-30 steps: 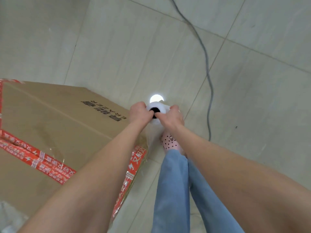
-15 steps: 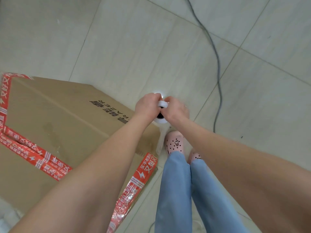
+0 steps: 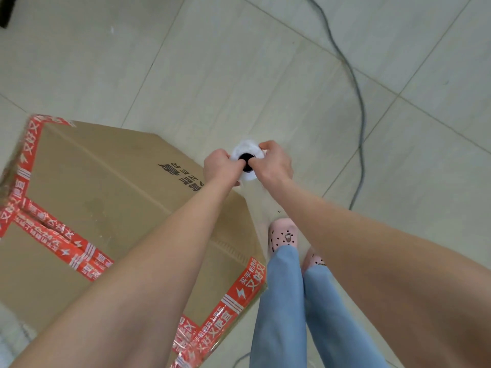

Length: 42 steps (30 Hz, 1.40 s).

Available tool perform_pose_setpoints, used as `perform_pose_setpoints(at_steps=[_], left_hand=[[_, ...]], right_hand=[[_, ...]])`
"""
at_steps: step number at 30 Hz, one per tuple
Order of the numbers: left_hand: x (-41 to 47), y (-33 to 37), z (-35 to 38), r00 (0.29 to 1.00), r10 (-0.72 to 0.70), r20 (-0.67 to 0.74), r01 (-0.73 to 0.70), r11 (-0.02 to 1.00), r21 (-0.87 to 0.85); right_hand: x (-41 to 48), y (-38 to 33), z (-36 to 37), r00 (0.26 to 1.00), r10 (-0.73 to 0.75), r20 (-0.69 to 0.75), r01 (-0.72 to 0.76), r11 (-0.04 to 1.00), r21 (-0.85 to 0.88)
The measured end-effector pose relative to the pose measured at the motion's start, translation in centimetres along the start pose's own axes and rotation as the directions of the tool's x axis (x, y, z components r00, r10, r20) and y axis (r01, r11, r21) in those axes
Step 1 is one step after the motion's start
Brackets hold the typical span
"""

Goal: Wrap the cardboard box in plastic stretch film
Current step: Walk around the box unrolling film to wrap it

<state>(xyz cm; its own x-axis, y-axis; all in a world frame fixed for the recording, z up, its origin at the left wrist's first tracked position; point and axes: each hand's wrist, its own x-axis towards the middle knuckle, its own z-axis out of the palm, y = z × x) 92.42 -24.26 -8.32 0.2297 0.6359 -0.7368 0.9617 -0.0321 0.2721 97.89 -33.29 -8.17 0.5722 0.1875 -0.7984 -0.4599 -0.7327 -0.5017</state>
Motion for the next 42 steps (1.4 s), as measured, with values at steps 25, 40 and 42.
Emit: perform_pose_setpoints(at_steps=[25,40,42], left_hand=[[6.9,3.2,-6.3,0.982,0.176,-0.064,-0.154,0.953,0.260],[9.6,1.7,-10.4,0.967,-0.243,-0.073,0.240,0.970,-0.043],[10.3,2.5,-11.4,0.995,-0.079,-0.053,0.079,0.997,0.004]], right_hand=[[5.7,-8.6,2.8,0.970,-0.154,0.189,0.211,0.917,-0.339],[8.0,-16.2,8.1,0.894,-0.072,0.441,0.306,0.818,-0.487],[8.2,-16.9,8.3,0.884,-0.056,0.465,0.321,0.796,-0.514]])
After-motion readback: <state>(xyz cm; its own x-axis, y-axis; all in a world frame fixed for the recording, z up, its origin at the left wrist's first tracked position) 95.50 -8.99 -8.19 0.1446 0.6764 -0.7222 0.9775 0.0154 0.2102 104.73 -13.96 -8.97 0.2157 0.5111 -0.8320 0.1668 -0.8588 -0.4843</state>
